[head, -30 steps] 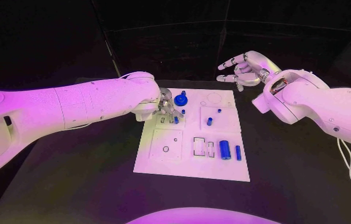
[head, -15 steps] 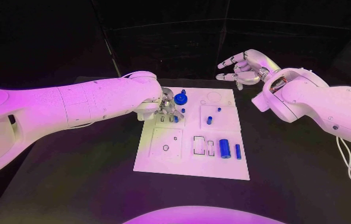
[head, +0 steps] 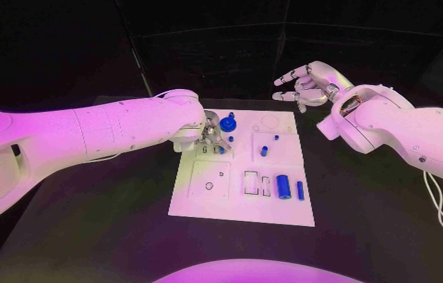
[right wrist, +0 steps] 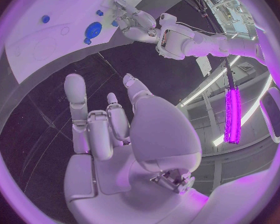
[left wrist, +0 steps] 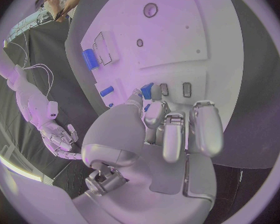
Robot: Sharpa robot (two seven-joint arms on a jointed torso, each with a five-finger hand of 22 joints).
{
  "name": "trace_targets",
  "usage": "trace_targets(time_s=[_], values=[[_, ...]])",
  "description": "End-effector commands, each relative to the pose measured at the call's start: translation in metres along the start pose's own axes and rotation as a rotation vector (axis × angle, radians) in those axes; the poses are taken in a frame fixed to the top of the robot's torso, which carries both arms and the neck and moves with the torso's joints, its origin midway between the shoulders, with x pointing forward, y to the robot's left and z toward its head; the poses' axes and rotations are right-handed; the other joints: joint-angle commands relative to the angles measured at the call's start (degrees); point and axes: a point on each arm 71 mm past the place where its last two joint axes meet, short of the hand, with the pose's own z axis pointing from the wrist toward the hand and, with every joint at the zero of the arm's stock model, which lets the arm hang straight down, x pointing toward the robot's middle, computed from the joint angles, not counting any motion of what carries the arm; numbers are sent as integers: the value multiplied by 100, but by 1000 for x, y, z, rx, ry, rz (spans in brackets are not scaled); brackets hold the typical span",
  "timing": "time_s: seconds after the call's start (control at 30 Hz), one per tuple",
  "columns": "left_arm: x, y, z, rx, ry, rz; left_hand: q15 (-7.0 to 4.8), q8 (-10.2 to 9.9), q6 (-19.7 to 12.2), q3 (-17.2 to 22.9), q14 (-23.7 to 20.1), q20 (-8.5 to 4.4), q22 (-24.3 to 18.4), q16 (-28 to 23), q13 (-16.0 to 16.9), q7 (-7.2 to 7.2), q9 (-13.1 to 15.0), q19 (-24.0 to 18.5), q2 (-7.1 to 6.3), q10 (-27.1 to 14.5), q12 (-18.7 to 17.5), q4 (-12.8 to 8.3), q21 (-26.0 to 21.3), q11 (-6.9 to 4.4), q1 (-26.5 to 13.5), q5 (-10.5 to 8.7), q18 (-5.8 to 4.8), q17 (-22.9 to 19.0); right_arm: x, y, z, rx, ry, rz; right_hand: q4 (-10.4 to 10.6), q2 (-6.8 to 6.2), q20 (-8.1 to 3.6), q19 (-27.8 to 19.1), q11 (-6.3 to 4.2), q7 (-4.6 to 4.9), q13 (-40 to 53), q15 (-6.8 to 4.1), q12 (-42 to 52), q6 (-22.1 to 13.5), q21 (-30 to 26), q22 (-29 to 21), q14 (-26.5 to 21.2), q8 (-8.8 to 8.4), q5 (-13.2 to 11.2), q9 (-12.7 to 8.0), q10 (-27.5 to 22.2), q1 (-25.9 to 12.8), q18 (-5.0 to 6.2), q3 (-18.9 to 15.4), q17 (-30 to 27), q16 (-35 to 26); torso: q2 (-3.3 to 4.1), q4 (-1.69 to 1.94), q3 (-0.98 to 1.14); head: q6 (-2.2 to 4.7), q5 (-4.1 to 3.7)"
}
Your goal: Assemble the parts on the task board
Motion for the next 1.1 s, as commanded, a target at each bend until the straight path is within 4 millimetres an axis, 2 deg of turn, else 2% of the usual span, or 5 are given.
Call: trace_targets(time_s=[0.03,0.37,0.67,0.73,1.1], values=[[0,0,0,-10,11,18,-51,17,-78,145,605,-6,12,18,-17,-6,20,13,93,-57,-35,-157,29,-15,219,5,-53,1509,0,1,1,-6,4,-3,14,63,-5,-36,-41,0,-2,-42,-17,34,-30,-10,356,39,20,-8,11,6,53,-14,442,-20,-1,2,1,-3,5],[3,1,-1,-1,18,14,-97,-108,-225,1173,605,-53,53,18,-133,-41,18,5,157,-162,-175,-796,49,-58,882,19,-57,1509,0,0,1,-3,16,-4,40,73,-9,-23,-41,-1,20,-43,7,30,-26,4,359,46,46,-13,35,-19,48,-29,447,-21,3,-1,-5,-11,-19],[1,7,-3,29,-1,-44,-60,2,-196,3731,605,-13,15,18,-427,31,210,-44,-593,-222,-420,-1191,13,-54,81,47,-44,1509,1,0,1,-2,30,-5,90,83,-11,-17,-42,-2,27,-44,20,24,-36,-7,358,58,59,-19,49,-67,48,-62,425,-34,0,8,6,-18,-12],[0,10,-4,39,-14,-75,-27,117,-190,4255,605,-30,7,18,-508,13,317,-50,-784,-188,-471,-1251,3,-43,-199,272,-30,1509,1,-1,1,-1,30,-5,95,84,-11,-21,-42,-2,17,-45,12,23,-43,-18,353,60,61,-20,43,-72,50,-66,404,-44,-1,6,1,-19,-10],[-4,19,-12,70,-104,-141,-71,267,-240,4840,605,-21,44,18,-667,-11,473,-35,-917,-176,-571,-1370,18,-40,-499,263,-44,1509,1,-2,2,1,46,-7,231,92,-16,-28,-46,-8,-10,-50,2,4,-95,-82,347,90,180,-30,32,-177,56,-168,355,-79,2,18,1,-40,35]])
